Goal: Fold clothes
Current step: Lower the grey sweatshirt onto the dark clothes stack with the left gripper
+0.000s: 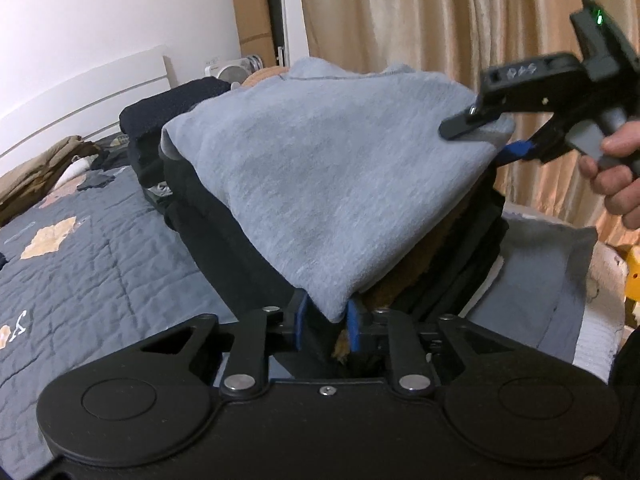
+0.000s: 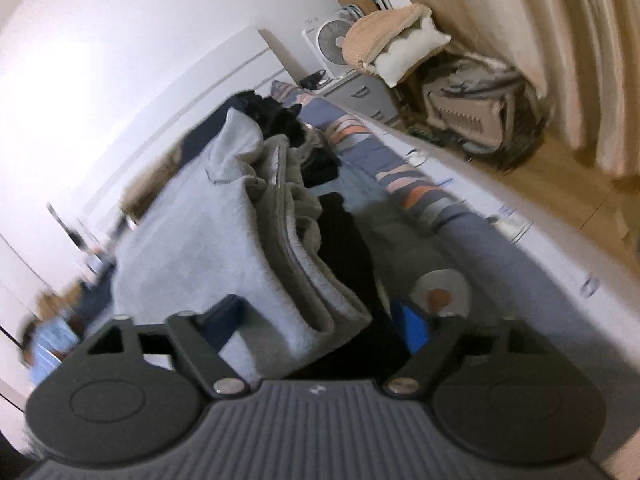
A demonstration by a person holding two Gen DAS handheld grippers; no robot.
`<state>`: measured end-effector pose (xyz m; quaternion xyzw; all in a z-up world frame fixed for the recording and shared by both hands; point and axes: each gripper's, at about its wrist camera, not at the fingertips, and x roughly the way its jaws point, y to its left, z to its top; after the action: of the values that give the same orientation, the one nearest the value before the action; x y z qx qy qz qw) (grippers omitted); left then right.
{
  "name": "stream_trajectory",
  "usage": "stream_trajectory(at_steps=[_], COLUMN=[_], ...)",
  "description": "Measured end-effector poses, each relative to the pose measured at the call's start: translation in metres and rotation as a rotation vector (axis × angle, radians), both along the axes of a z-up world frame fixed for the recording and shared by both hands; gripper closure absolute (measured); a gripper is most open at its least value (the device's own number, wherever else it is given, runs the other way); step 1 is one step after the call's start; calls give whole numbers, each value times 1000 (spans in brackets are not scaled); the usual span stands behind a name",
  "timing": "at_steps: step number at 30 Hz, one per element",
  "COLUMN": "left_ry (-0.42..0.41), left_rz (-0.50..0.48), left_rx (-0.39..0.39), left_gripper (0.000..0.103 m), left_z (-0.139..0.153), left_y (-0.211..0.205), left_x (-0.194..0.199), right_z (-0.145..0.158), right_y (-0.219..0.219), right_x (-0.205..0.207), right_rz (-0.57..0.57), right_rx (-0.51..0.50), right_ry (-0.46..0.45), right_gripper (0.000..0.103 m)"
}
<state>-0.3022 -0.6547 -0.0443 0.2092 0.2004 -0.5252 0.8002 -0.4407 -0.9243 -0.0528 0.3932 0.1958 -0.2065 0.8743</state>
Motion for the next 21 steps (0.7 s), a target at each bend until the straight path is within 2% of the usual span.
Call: stream_trajectory(at_steps=[1,4,7,12,15,18,21], left_ry=[1,6,6,8,16,35,63], left_rz=[-1,-6,-16,-28,-38,-39,-38], left_rx=[-11,-39,-47,-42,-16,19,58], left_gripper=[91,93,94,94,94,94,94], left_z=[3,14,27,36,28,12,2], left_y=[2,8,14,23,22,14,10], left_x=[1,4,6,4,2,1,1], right_z=[1,6,14,30,23,11,5], right_y=[1,5,11,23,24,20,19], right_x=[-1,-3,-6,-8,-7,-8,-12], right_rz=[1,2,7,14,13,6,-3], right_rx=[13,32,41,-43,-84,-102,-115], right_ry=[-8,-22,-29,0,43,77,98], right_gripper=[66,75,77,78,78,74,64])
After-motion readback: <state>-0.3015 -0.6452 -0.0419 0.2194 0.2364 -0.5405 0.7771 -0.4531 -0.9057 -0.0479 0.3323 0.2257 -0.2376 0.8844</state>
